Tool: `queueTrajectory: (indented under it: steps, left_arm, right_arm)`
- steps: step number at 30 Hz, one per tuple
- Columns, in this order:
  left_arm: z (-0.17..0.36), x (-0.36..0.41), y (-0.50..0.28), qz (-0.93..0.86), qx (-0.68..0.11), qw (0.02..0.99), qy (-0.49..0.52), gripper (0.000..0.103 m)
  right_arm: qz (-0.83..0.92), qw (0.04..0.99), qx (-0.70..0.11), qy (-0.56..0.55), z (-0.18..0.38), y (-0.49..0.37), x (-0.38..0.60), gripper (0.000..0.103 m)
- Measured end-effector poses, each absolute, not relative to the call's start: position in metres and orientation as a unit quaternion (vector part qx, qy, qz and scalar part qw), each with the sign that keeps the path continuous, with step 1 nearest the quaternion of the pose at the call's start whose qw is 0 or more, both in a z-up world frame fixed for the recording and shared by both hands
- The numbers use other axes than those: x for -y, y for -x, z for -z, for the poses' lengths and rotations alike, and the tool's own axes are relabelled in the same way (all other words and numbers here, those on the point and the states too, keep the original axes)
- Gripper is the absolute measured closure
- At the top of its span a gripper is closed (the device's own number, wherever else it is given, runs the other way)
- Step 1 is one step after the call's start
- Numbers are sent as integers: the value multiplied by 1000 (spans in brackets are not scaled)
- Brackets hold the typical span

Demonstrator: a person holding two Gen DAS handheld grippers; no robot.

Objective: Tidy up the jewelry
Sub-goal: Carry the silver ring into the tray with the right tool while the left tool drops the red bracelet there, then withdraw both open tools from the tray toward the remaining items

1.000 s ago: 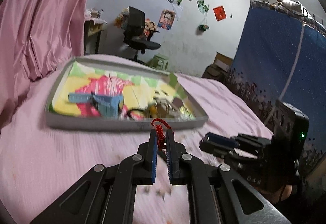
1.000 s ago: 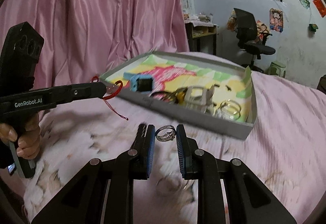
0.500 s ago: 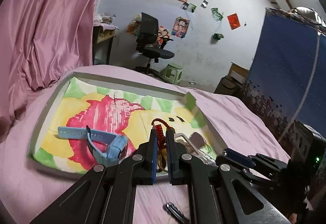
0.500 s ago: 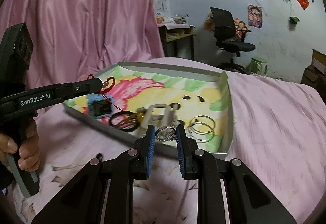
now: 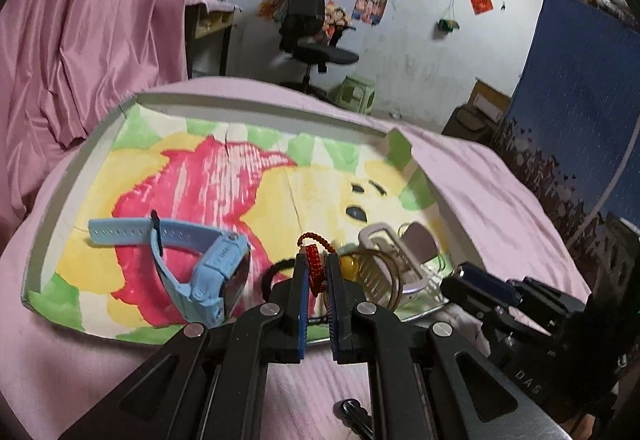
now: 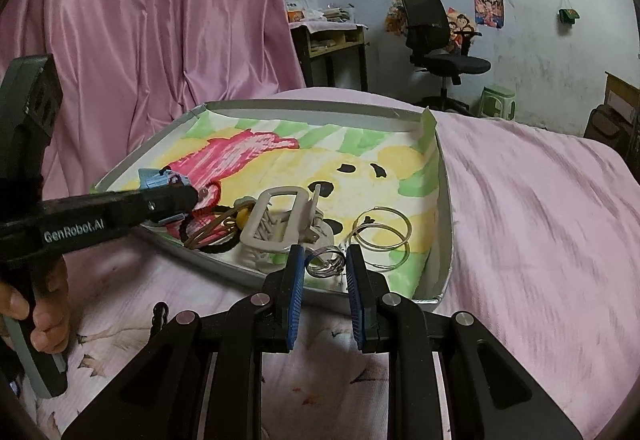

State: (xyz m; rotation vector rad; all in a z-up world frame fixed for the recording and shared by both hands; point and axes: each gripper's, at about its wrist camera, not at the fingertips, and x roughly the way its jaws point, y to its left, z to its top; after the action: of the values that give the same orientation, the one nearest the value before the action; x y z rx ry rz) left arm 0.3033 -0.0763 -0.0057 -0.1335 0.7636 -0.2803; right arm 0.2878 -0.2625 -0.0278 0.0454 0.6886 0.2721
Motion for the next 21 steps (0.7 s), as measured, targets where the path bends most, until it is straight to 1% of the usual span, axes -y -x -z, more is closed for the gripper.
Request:
queueTrajectory:
  steps: [9,14,20,21]
  left_arm:
    - [16,75,-310,127,-402,904,68,95]
    - [16,74,-310,123,-404,904,67,95]
    - [15,69,-308,122,-406,902,79,95]
    - [15,68,-307,122,-406,902,81,94]
  right_arm:
    - [-139,923,-357,-36,33,-297,266,85]
    - [-138,923,-356,-37,34,-297,266,84]
    - [-134,926,-351,-43,34,-295,268,77]
    - [-133,927,-349,-43,34,-293,269,74]
